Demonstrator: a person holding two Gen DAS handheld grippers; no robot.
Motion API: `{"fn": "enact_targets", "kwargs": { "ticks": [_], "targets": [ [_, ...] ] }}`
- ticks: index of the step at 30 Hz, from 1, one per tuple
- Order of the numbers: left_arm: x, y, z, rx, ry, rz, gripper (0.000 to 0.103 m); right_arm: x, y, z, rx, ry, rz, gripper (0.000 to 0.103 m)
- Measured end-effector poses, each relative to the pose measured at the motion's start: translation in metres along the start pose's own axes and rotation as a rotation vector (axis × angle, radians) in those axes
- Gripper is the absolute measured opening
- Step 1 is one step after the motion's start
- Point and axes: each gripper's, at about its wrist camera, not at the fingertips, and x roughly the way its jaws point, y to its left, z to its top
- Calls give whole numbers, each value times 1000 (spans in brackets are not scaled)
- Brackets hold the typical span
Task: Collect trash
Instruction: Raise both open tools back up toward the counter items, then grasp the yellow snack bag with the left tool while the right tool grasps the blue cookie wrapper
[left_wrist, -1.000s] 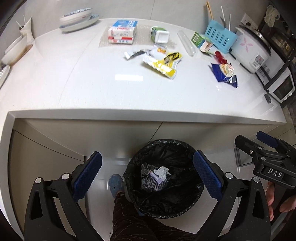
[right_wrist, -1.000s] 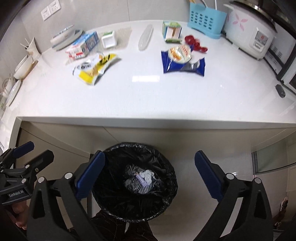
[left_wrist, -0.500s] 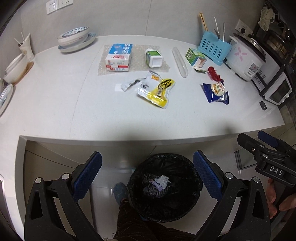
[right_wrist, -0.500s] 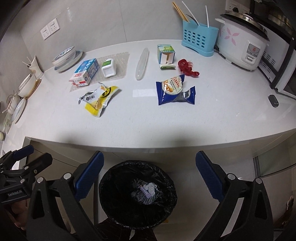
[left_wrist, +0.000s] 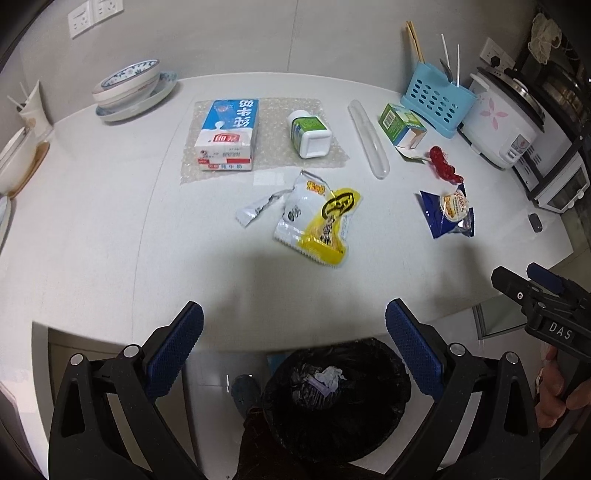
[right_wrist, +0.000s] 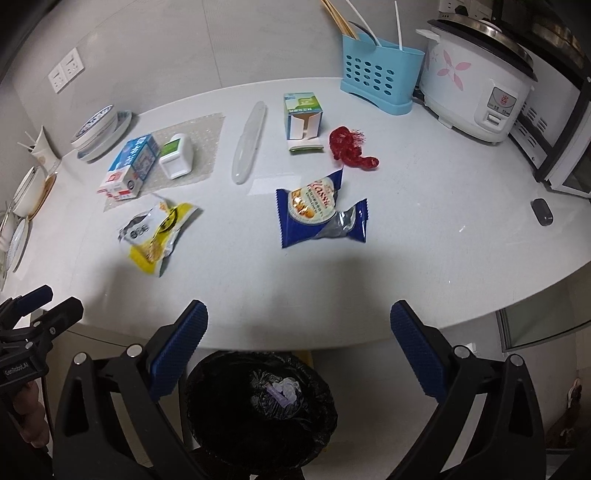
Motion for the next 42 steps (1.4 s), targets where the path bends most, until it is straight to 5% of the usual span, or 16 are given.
{"fn": "enact_targets", "kwargs": {
  "ticks": [12, 25, 31, 42],
  "targets": [
    [58, -5, 63, 43, 74, -20, 96, 49, -6, 67, -12, 28, -43, 95],
    [106, -22, 94, 133, 146, -8, 90, 107, -10, 96, -12, 123, -62, 79],
    [121, -28, 93, 148, 196, 19, 79, 120, -12, 94, 0, 156, -54, 70],
    [126, -38, 80, 155, 255, -2, 44, 127, -18, 88, 32, 177, -61, 49]
  ]
}}
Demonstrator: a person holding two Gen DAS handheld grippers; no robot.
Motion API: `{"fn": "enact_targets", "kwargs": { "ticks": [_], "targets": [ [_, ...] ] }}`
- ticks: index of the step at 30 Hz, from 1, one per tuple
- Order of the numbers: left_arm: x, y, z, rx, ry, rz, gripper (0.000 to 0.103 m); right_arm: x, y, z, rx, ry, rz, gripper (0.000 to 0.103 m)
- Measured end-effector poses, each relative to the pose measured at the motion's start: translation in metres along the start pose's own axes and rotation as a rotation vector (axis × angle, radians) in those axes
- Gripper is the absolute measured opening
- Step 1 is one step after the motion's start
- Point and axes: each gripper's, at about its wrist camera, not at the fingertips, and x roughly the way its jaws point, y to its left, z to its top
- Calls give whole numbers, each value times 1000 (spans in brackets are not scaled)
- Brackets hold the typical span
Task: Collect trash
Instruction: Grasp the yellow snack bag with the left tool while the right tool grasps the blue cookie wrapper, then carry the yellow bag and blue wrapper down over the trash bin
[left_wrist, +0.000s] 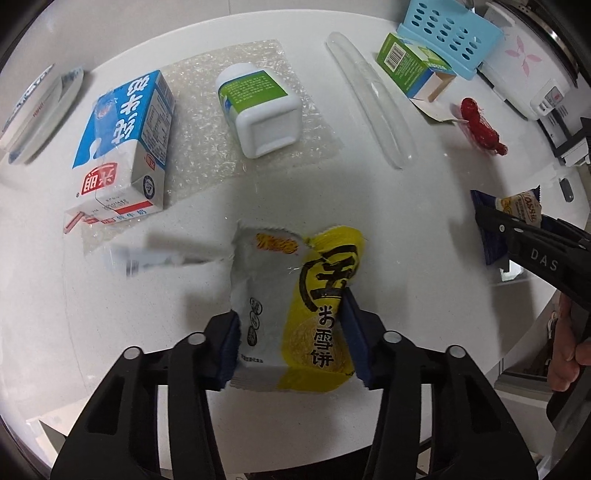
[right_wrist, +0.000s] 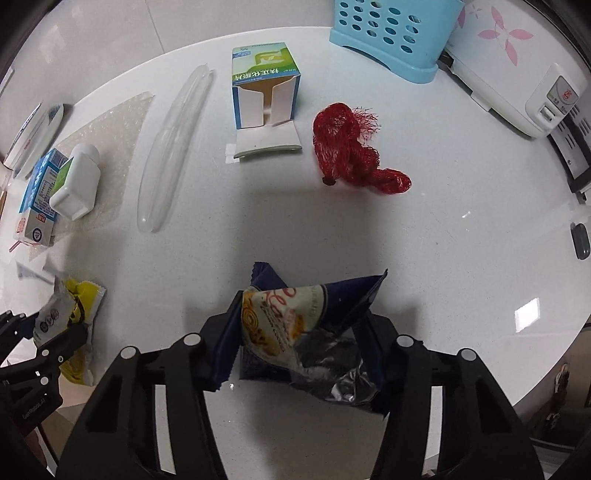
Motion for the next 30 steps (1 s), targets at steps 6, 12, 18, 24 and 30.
{"fn": "enact_targets", "kwargs": {
  "ticks": [6, 12, 18, 24, 30],
  "targets": [
    [-2, 1, -6, -4, 7, -21, 38, -3, 2, -3, -4, -8, 0, 24],
    [-6, 2, -10, -1, -7, -34, 35, -2, 4, -4, 1, -6, -2, 18],
    [-12, 3, -13, 11, -16, -40, 34, -4, 2, -8, 20, 0, 5, 16],
    [-18, 5, -15, 19, -26, -44, 33, -10, 2, -13, 24, -9, 2, 16],
    [-27, 6, -19, 21, -40, -49, 33, -19, 2, -12, 29, -29, 6, 16]
  ]
}}
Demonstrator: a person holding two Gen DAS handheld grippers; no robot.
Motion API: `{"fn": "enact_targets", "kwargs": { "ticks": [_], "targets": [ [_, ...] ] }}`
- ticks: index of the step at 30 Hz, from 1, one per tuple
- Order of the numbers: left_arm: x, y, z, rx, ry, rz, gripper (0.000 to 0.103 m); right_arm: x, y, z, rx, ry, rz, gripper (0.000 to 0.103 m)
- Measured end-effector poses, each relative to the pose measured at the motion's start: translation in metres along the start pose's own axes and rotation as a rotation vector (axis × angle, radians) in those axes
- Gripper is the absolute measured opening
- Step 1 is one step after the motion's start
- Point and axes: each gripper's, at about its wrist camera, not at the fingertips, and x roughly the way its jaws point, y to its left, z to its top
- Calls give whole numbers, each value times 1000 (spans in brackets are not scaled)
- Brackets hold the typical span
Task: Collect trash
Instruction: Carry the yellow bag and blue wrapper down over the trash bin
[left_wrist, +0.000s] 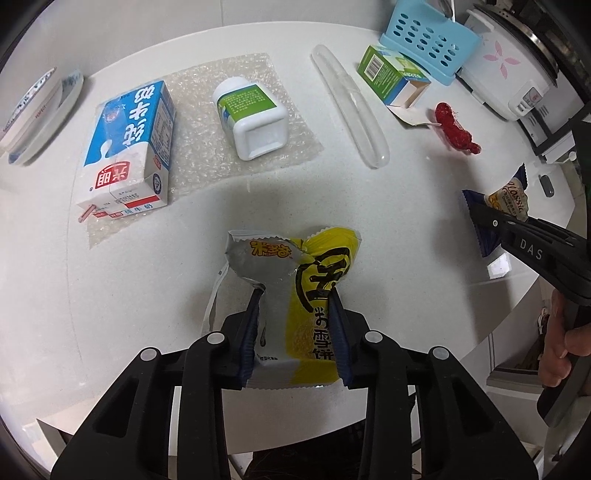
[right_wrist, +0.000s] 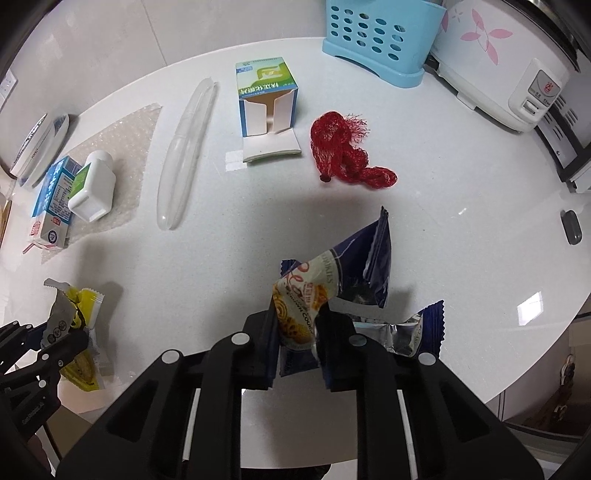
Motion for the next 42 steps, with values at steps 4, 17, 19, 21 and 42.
{"fn": "enact_targets", "kwargs": {
  "ticks": [4, 17, 19, 21, 42],
  "targets": [
    [-7, 0, -2, 0, -14, -2, 33, -8, 1, -3, 2, -13, 2, 16],
    [-28, -4, -15, -8, -45, 1, 33, -34, 2, -18, -1, -54, 23, 16],
    [-30, -7, -18, -9, -50, 0, 33, -38, 1, -20, -6, -59, 27, 16],
    [-33, -10, -21, -12, -53, -2, 33, -42, 1, -23, -8, -63, 29, 16],
    [-66, -36, -62, -34, -98, 9, 32, -95, -4, -56, -65, -142, 67, 16]
  ]
}}
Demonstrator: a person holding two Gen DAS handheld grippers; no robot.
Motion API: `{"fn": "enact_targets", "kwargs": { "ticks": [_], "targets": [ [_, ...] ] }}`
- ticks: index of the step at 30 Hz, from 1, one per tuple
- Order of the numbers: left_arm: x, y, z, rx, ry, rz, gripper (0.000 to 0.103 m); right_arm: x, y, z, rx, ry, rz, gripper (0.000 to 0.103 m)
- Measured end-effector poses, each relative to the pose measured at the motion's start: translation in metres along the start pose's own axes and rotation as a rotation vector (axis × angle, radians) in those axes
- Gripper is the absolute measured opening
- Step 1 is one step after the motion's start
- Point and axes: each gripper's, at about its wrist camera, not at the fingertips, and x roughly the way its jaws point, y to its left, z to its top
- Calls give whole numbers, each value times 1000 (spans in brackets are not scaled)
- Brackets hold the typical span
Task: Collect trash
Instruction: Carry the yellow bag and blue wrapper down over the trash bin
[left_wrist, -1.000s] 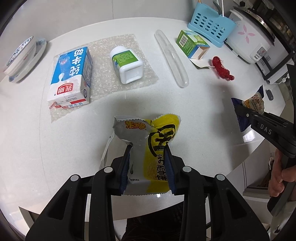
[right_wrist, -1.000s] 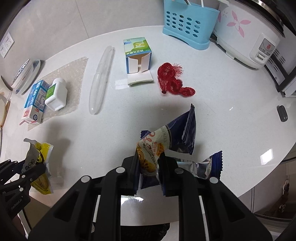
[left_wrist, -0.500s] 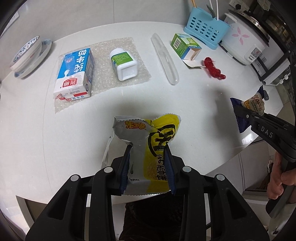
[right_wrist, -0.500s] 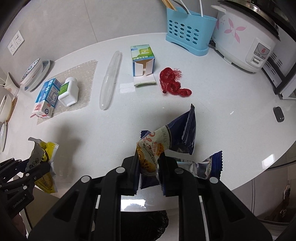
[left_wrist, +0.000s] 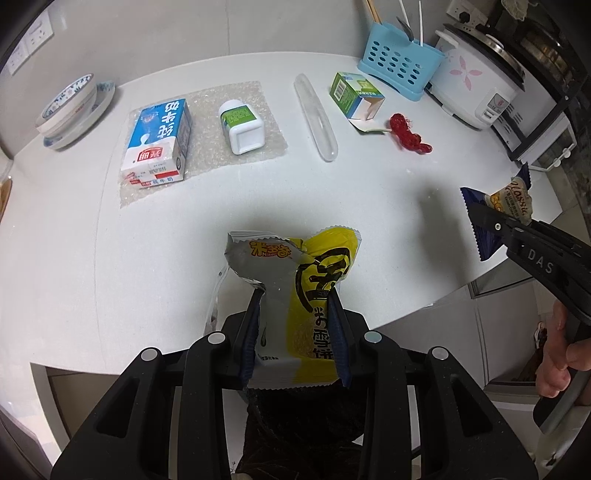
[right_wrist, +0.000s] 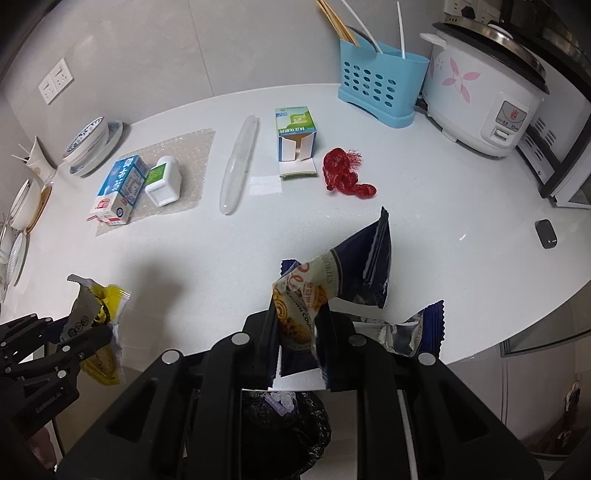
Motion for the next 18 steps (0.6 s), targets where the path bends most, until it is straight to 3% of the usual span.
{"fn": "enact_targets", "kwargs": {
  "ticks": [18],
  "targets": [
    [-24, -10, -64, -61, -24, -22, 32, -41, 3, -56, -57, -28, 38, 16]
  ]
}}
